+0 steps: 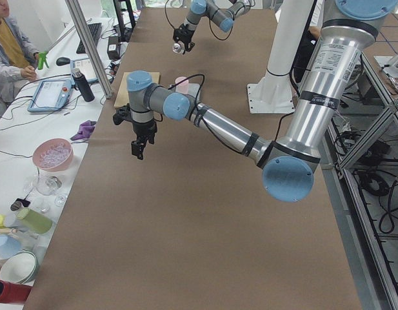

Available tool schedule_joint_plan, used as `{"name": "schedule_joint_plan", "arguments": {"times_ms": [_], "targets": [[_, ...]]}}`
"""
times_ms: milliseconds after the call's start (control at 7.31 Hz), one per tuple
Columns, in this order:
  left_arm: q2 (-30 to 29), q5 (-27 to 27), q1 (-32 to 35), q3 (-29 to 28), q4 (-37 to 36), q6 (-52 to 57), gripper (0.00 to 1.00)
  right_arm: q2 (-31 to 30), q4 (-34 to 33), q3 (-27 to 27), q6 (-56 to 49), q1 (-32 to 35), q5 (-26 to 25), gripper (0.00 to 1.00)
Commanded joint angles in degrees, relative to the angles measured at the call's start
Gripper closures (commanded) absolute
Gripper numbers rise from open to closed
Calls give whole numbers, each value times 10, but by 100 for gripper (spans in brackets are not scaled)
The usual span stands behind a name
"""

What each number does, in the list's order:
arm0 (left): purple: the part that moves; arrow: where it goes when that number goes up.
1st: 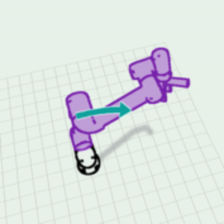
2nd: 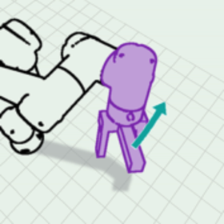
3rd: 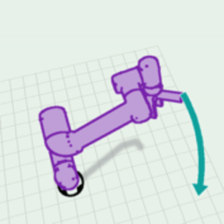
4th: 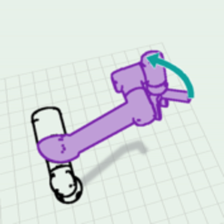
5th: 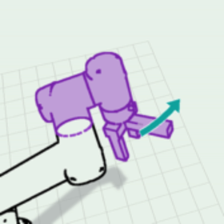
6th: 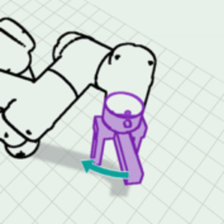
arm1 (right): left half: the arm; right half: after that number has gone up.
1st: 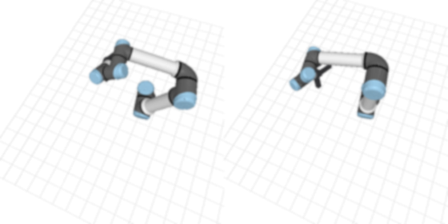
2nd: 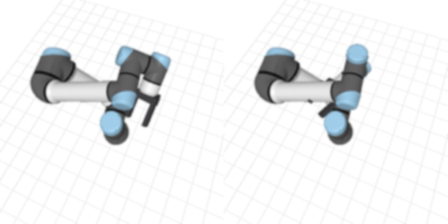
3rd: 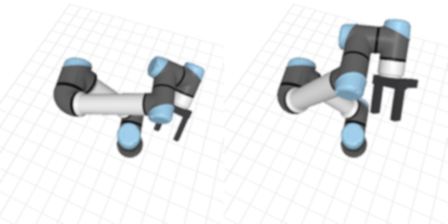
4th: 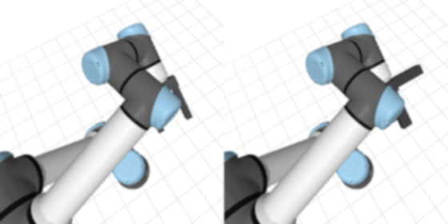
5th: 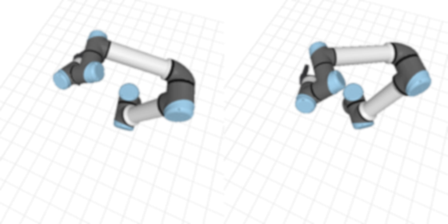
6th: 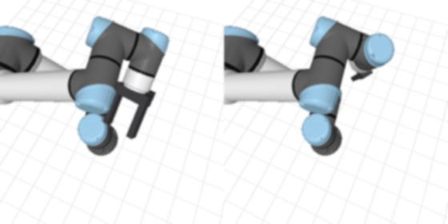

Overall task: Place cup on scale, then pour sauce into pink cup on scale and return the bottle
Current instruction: 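Carry the upright bottle back away from the scale with the right gripper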

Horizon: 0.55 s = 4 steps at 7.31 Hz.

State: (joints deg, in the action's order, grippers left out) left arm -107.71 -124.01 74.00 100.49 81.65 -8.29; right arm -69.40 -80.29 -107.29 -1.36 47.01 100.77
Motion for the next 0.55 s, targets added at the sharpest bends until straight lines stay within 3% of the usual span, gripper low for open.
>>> {"name": "schedule_joint_plan", "arguments": {"times_ms": [0,137,274,410], "targets": [[-3,0,-1,1,0,-9,2,-87,147,12,59,95,119,100],[-6,0,-1,1,0,-10,2,-135,239,20,118,100,138,100],[-8,0,-1,1,-1,-11,2,-173,356,61,140,107,139,100],[-9,0,0,1,-2,-11,2,-188,492,140,160,118,141,100]]}}
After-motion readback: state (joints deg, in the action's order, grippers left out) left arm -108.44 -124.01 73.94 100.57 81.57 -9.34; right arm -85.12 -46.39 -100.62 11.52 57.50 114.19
